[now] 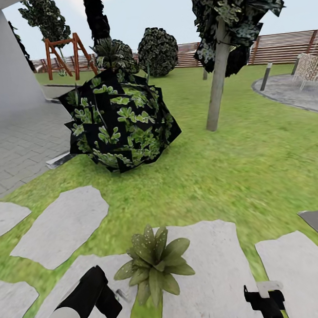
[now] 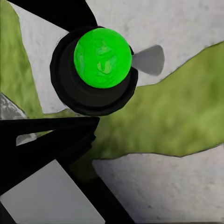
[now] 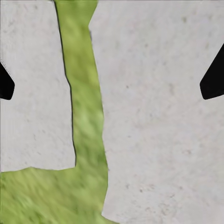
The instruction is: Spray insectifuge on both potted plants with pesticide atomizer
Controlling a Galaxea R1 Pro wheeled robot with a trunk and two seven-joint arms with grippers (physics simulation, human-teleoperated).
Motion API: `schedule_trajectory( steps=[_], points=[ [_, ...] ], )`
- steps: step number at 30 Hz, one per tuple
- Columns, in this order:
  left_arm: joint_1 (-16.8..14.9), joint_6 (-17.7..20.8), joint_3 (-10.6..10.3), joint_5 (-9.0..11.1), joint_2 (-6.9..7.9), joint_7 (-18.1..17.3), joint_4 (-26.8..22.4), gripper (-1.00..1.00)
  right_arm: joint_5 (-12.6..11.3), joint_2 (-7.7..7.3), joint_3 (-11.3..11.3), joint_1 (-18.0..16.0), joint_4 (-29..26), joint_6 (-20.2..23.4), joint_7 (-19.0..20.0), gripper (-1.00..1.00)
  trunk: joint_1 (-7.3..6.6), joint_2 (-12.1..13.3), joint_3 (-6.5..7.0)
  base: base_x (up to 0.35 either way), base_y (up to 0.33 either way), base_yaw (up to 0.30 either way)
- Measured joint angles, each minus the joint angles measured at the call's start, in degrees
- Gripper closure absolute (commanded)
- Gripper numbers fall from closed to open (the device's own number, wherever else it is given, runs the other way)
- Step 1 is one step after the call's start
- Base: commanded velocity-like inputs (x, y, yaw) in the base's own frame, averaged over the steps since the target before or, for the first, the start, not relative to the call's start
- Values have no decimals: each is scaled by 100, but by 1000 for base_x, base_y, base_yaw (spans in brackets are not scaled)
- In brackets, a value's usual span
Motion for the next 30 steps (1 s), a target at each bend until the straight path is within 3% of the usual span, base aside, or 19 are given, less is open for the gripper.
schedule_trajectory(
  steps=[7,15,23,26,30],
  points=[
    [-51,4,6,-1,-6,11,-27,100,6,-15,-1,2,-2,0,2,-100,1,0,0,-62,-272,74],
    [-106,332,5,-5,10,14,-444,100,9,-20,1,2,-2,3,10,-100,2,0,0,-162,-192,1],
    [-81,334,11,20,435,-15,-449,100,1,-12,0,1,-10,3,2,-100,0,0,0,-10,-5,86],
    [-93,343,10,63,473,-29,-449,100,0,-10,-1,1,-10,2,1,-100,0,0,0,0,0,265],
    [-181,351,6,76,417,-31,-457,100,0,-9,-1,1,-10,4,1,-100,0,0,0,0,0,210]
  ],
)
